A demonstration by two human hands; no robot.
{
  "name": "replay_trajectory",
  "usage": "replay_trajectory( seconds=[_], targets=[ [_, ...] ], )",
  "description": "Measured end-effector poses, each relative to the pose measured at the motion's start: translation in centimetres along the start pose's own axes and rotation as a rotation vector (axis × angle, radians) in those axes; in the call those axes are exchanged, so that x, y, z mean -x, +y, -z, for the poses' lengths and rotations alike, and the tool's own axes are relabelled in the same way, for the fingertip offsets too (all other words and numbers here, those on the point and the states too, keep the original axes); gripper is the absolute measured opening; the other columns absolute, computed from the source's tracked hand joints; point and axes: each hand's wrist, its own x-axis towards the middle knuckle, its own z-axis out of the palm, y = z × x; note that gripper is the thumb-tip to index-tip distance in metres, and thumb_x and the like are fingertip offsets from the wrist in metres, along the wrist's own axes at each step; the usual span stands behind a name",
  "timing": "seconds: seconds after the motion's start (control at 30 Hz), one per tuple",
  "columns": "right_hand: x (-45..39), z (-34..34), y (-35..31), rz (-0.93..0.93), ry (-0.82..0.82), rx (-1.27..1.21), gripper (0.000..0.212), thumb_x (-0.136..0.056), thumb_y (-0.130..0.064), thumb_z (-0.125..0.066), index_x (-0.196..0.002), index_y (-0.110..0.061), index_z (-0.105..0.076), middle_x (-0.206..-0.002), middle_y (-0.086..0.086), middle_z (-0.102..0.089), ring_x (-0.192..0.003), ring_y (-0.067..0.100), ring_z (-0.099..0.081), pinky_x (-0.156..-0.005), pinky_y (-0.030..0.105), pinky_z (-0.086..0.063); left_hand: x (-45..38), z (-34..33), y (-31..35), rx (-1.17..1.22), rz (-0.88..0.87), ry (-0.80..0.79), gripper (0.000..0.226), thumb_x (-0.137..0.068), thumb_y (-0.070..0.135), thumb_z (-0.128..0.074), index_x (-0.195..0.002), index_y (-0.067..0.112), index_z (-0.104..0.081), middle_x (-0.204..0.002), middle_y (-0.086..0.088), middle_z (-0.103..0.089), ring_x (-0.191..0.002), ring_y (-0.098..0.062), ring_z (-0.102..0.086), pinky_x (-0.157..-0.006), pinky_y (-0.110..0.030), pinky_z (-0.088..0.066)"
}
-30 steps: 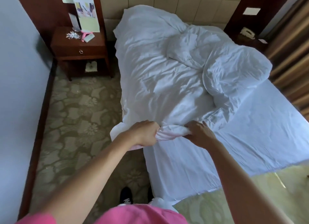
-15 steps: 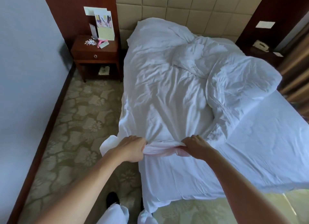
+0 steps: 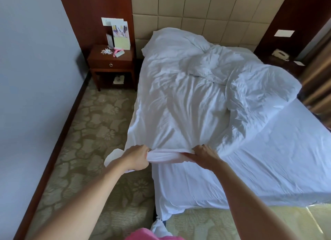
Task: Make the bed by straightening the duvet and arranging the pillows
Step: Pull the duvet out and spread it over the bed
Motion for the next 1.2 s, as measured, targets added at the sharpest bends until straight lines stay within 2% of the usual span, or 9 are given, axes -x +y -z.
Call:
replay_trajectory(
  seconds=[0.17,0.3,0.47,0.57,0.63,0.73,0.8,0.97,1.2],
  targets=[
    [3.2,-2.4,-1.9,0.074,0.032,-0.001,0.053,-0.093,-0.061,-0.051,-0.064,-0.018,-0.040,-0.071,0.004,-0.053,-0.078,0.029,-0.056,-0.064,0.032,-0.033,3.2,-1.9,-1.5,-0.121,-0.006,0.160,0.031,-0.078,0.001,-0.050,-0.062,0.024,-0.038,-0.061,0.004,-0.048,-0.060,-0.019,-0.049,-0.048,-0.027,-0.027],
    [6.1,-5.3,-1.4,0.072,0.081,0.086,0.036,-0.100,-0.046,-0.048,-0.090,-0.013,-0.059,-0.098,0.009,-0.068,-0.099,0.030,-0.063,-0.072,0.036,-0.047,3.9,-4.7,-1.4,-0.131,-0.001,0.222,0.024,-0.075,0.000,-0.051,-0.065,0.021,-0.045,-0.065,0.001,-0.055,-0.067,-0.025,-0.053,-0.053,-0.030,-0.033],
    [8.6,-5.5,-0.5,-0.180,0.005,-0.133,0.037,-0.100,-0.038,-0.046,-0.066,-0.023,-0.052,-0.076,0.006,-0.072,-0.078,0.024,-0.069,-0.079,0.041,-0.055,4.2,-7.3,-0.5,-0.077,0.003,0.216,0.017,-0.079,0.001,-0.054,-0.078,0.018,-0.057,-0.073,0.001,-0.057,-0.076,-0.027,-0.058,-0.060,-0.030,-0.036],
    [10.0,-6.1,1.0,-0.242,-0.076,-0.166,0.035,-0.095,-0.031,-0.051,-0.066,-0.013,-0.058,-0.068,0.002,-0.071,-0.067,0.017,-0.068,-0.074,0.035,-0.055,4.3,-9.3,-2.1,0.161,0.069,-0.014,0.015,-0.085,0.008,-0.055,-0.074,0.018,-0.053,-0.071,0.002,-0.056,-0.067,-0.021,-0.055,-0.054,-0.028,-0.036],
    [10.5,-6.5,2.2,-0.272,-0.082,-0.180,0.034,-0.095,-0.030,-0.050,-0.068,-0.012,-0.060,-0.066,0.000,-0.071,-0.065,0.017,-0.066,-0.072,0.033,-0.053,5.0,-10.6,-3.2,0.176,0.097,-0.159,0.018,-0.084,0.009,-0.055,-0.072,0.022,-0.052,-0.075,0.005,-0.057,-0.075,-0.019,-0.058,-0.056,-0.023,-0.038],
    [10.5,-7.4,3.3,-0.258,-0.146,-0.194,0.033,-0.095,-0.028,-0.049,-0.072,-0.010,-0.064,-0.065,0.000,-0.072,-0.056,0.011,-0.061,-0.071,0.033,-0.056,5.8,-12.2,-4.1,0.193,0.167,-0.126,0.018,-0.081,0.008,-0.058,-0.070,0.022,-0.054,-0.080,0.002,-0.062,-0.081,-0.021,-0.062,-0.064,-0.028,-0.045],
    [10.3,-7.8,3.7,-0.235,-0.162,-0.227,0.034,-0.094,-0.027,-0.051,-0.072,-0.004,-0.064,-0.063,0.003,-0.070,-0.052,0.014,-0.061,-0.069,0.035,-0.057,6.2,-12.7,-3.7,0.223,0.203,-0.087,0.015,-0.081,0.008,-0.059,-0.071,0.019,-0.056,-0.077,0.000,-0.062,-0.073,-0.019,-0.062,-0.062,-0.028,-0.046],
    [10.2,-7.3,5.2,-0.140,-0.140,-0.170,0.046,-0.094,-0.028,-0.050,-0.054,-0.014,-0.029,-0.059,0.002,-0.037,-0.052,0.018,-0.034,-0.054,0.030,-0.031,5.1,-12.3,-0.7,0.266,0.252,-0.043,0.006,-0.085,0.010,-0.059,-0.079,0.012,-0.058,-0.080,-0.006,-0.065,-0.060,-0.020,-0.065,-0.058,-0.030,-0.050],
    [12.6,-4.2,14.7,-0.243,-0.112,-0.206,0.035,-0.081,-0.019,-0.054,-0.055,-0.019,-0.030,-0.066,-0.001,-0.034,-0.054,0.015,-0.029,-0.049,0.026,-0.024,1.5,-14.2,9.2,0.215,0.202,-0.086,0.011,-0.082,0.004,-0.048,-0.078,0.013,-0.055,-0.086,-0.014,-0.065,-0.069,-0.024,-0.063,-0.057,-0.030,-0.049]
  ],
)
